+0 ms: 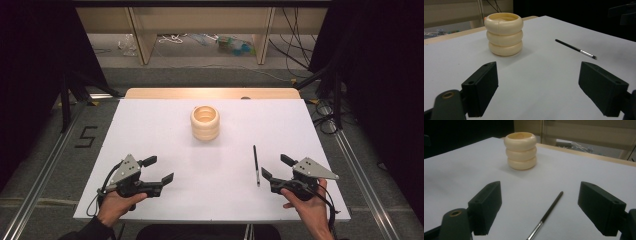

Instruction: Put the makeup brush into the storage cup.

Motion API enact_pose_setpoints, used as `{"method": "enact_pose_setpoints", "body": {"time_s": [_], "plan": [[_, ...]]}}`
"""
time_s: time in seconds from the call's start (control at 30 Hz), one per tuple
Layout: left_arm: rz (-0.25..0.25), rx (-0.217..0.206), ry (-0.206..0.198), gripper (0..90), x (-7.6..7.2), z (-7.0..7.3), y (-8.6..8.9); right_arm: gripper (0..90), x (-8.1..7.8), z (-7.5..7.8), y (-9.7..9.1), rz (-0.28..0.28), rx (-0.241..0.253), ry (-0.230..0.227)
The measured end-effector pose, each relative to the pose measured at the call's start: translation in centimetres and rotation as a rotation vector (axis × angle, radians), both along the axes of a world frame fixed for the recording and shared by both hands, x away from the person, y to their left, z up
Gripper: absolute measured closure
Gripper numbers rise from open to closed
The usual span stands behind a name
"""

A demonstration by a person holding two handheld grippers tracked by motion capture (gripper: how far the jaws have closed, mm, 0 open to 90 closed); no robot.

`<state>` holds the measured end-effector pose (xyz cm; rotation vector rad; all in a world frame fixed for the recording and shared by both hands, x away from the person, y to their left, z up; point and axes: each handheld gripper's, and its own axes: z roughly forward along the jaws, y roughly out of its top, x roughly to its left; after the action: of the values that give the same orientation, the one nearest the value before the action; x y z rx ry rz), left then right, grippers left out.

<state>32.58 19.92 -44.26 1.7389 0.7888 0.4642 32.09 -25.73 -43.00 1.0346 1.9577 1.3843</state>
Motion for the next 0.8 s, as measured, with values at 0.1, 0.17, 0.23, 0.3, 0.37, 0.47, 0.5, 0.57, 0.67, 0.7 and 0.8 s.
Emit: {"method": "enact_pose_setpoints", "body": {"time_s": [0.1, 0.17, 0.23, 0.3, 0.37, 0.47, 0.5, 0.57, 0.67, 0.7, 0.8], "plan": [[-0.002, 0.001, 0.003, 16.0, 0.05, -0.01, -0.06, 20.0, -0.05, -0.01, -0.01, -0.005, 0.002, -0.001], [-0.001, 0.0, 0.005, 16.0, 0.07, -0.03, -0.11, 20.0, -0.05, -0.01, 0.0, -0.002, 0.005, -0.004], [-0.002, 0.001, 0.004, 16.0, 0.07, -0.02, -0.1, 19.9, -0.09, 0.04, 0.0, 0.001, -0.003, 0.002], [0.005, -0.007, 0.011, 15.9, 0.01, -0.05, -0.14, 19.5, -0.06, 0.04, -0.01, -0.001, -0.002, 0.003], [-0.005, 0.002, -0.004, 16.0, 0.16, -0.05, -0.07, 19.3, 0.02, -0.01, -0.02, 0.002, 0.0, -0.001], [0.016, -0.005, 0.013, 16.0, 0.15, -0.07, -0.14, 18.9, 0.06, -0.04, -0.03, 0.003, -0.012, 0.01], [0.014, 0.007, 0.007, 16.0, 0.23, -0.06, -0.08, 18.8, 0.09, -0.09, 0.02, -0.003, -0.009, 0.005], [0.018, 0.002, 0.012, 16.0, 0.23, -0.09, -0.2, 17.5, 0.19, -0.09, -0.04, -0.001, -0.006, 0.005], [0.016, 0.003, 0.015, 16.0, 0.18, -0.09, -0.34, 16.1, 0.32, -0.13, -0.07, 0.002, -0.004, 0.014], [0.009, 0.01, 0.01, 15.9, 0.2, -0.08, -0.42, 15.6, 0.44, -0.1, -0.06, -0.003, -0.023, 0.032], [0.005, 0.017, 0.011, 16.0, 0.32, -0.16, -0.53, 15.6, 0.73, 0.09, 0.08, -0.004, -0.062, 0.063]]}}
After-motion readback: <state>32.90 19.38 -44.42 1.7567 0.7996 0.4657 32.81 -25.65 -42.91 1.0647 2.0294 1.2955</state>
